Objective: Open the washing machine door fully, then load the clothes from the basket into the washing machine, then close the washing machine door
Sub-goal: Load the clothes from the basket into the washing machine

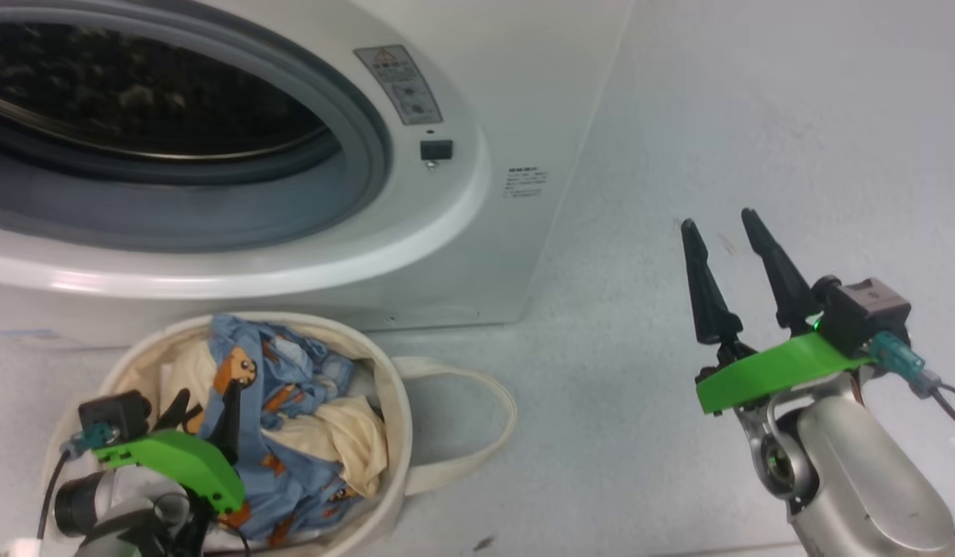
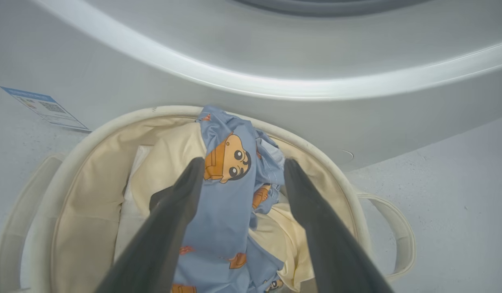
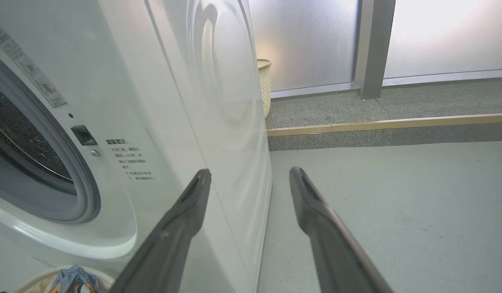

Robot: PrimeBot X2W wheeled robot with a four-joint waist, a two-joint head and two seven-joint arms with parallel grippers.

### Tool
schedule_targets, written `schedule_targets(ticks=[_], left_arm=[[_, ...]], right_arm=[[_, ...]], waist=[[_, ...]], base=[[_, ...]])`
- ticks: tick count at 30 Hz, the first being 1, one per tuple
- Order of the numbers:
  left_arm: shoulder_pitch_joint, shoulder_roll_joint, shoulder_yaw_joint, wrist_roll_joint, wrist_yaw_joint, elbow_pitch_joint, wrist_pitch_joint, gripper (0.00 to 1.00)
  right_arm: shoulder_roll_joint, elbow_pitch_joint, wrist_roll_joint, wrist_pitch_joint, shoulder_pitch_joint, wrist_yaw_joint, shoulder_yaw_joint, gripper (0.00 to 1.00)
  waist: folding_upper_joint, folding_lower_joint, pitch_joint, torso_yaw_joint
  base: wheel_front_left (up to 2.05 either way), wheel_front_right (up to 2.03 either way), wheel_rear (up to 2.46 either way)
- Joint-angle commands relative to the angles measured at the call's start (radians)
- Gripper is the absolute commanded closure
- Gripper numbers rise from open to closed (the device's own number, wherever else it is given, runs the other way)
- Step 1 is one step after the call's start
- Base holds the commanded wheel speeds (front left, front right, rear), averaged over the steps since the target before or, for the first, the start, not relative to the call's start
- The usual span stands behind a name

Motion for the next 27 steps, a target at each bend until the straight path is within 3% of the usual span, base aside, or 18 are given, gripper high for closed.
schedule_targets(ticks=[1,10,27], left_arm=[[-0.02,0.029,0.022,-0.014,-0.006,-0.001,-0.001,0.0],[-0.098,0.059,-0.043,-0.056,-0.006,0.12,0.009,0.0],[-0.162,0.116,-0.074,-0.096,0.011,0.173,0.093,0.0]], right_arm=[[-0.012,-0.035,-0.011,-0.012,-0.018,0.001,0.015,0.0],[-0.038,-0.07,-0.037,-0.012,-0.059,0.001,0.005,0.0],[-0.033,-0.165,-0.08,-0.012,-0.054,0.001,-0.065,0.0]], waist=[[0.0,-0.0002,0.031,-0.018],[0.0,-0.0002,0.137,-0.067],[0.0,-0.0002,0.296,-0.147]], base=[[0.0,0.0,0.0],[0.0,0.0,0.0],[0.0,0.0,0.0]])
